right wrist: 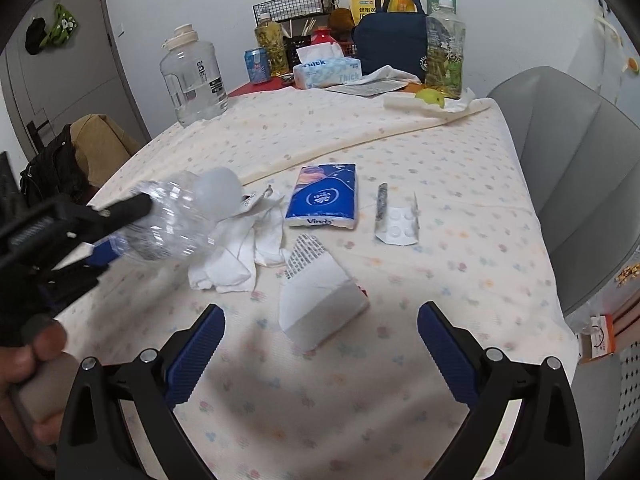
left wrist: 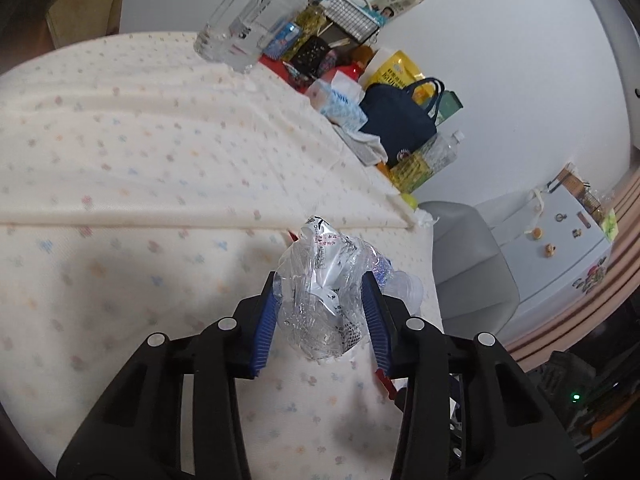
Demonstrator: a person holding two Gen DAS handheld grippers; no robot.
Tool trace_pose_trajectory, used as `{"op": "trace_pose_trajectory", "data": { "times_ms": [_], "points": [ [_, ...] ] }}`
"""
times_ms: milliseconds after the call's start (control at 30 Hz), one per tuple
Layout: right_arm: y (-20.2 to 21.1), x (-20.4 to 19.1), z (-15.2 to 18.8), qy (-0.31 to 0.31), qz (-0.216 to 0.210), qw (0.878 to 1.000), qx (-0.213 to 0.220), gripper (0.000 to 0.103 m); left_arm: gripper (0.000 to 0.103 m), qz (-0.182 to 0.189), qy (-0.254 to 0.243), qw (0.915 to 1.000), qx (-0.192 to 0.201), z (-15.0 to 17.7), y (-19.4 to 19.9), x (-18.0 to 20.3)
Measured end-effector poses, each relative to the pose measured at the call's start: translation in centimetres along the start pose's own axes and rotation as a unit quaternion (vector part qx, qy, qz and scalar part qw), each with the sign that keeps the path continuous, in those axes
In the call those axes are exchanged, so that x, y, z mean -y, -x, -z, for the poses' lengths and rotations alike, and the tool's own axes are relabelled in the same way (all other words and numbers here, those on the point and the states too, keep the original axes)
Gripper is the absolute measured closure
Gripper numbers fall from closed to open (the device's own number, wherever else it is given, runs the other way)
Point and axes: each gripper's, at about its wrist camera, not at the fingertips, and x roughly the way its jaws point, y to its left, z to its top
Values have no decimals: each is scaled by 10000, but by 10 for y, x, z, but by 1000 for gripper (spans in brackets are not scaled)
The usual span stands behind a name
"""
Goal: Collect trash
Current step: 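Grasp the crushed clear plastic bottle with the left tool while the right grasps the folded white paper, then carry the bottle and folded paper over the white trash bin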
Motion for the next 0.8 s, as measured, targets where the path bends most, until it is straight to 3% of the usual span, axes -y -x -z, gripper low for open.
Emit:
{"op": "trace_pose_trajectory", "data": {
  "times_ms": [233,333,367,400,567,800],
  "points": [
    [-8,-6,-6,93,223,9997,47,12,62,20,91,9998,201,-9,23,-7],
    [-15,-3,-8,73,220,9997,-115,29,62,-91,191,9993,321,-12,33,-15],
    [-18,-1,-7,64,144,9996,-227,48,62,-163,226,9990,355,-13,36,-17],
    [-19,0,-7,46,88,9994,-316,55,62,-208,259,9988,369,-13,38,-20],
    [4,2,-2,-8,-181,9998,-84,60,62,-232,242,9989,316,-7,40,-18],
    [34,16,6,-133,-271,9995,69,60,62,-9,-39,9999,110,7,28,17]
  ]
}}
